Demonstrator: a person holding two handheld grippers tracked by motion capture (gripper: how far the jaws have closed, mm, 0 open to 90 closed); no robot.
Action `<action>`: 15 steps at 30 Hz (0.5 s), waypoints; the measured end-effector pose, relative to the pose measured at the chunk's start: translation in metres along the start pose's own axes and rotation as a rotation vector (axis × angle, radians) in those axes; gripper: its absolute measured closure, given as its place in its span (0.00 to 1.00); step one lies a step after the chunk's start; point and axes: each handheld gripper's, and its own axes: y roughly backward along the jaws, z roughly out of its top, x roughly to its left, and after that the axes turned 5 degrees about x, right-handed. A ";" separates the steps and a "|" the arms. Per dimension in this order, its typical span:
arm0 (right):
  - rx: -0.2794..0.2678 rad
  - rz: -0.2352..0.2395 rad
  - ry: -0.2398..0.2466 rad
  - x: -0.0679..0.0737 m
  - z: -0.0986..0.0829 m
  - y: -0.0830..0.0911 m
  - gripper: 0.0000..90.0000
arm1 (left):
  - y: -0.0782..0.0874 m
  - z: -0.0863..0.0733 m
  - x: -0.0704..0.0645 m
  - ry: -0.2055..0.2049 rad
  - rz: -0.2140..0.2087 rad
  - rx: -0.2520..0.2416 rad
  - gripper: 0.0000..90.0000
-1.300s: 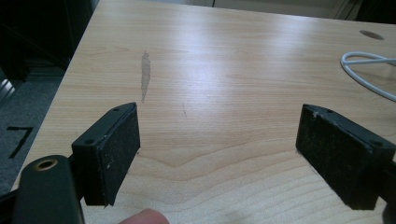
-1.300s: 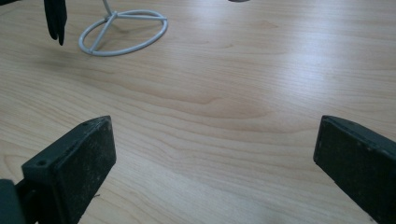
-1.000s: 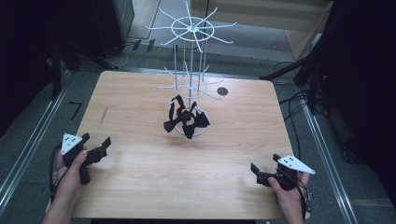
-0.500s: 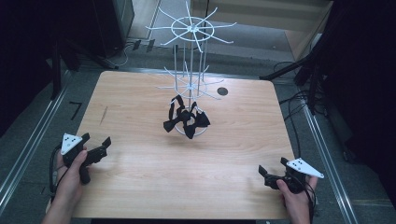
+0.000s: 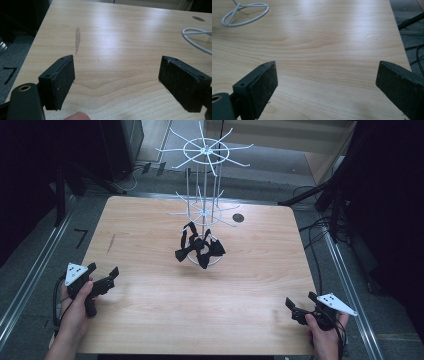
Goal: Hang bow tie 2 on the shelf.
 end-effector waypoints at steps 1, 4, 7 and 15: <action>0.002 -0.007 -0.002 -0.001 -0.001 0.000 0.05 | 0.000 0.000 0.000 0.001 0.000 0.000 0.16; 0.003 -0.014 0.001 -0.005 -0.003 0.002 0.05 | 0.000 0.000 0.000 0.002 0.000 0.001 0.16; -0.001 -0.029 -0.002 -0.007 -0.004 0.004 0.06 | 0.000 0.000 0.000 0.002 -0.001 0.004 0.16; -0.022 -0.048 -0.027 -0.017 -0.006 0.010 0.07 | 0.000 0.000 0.000 0.002 -0.001 0.003 0.16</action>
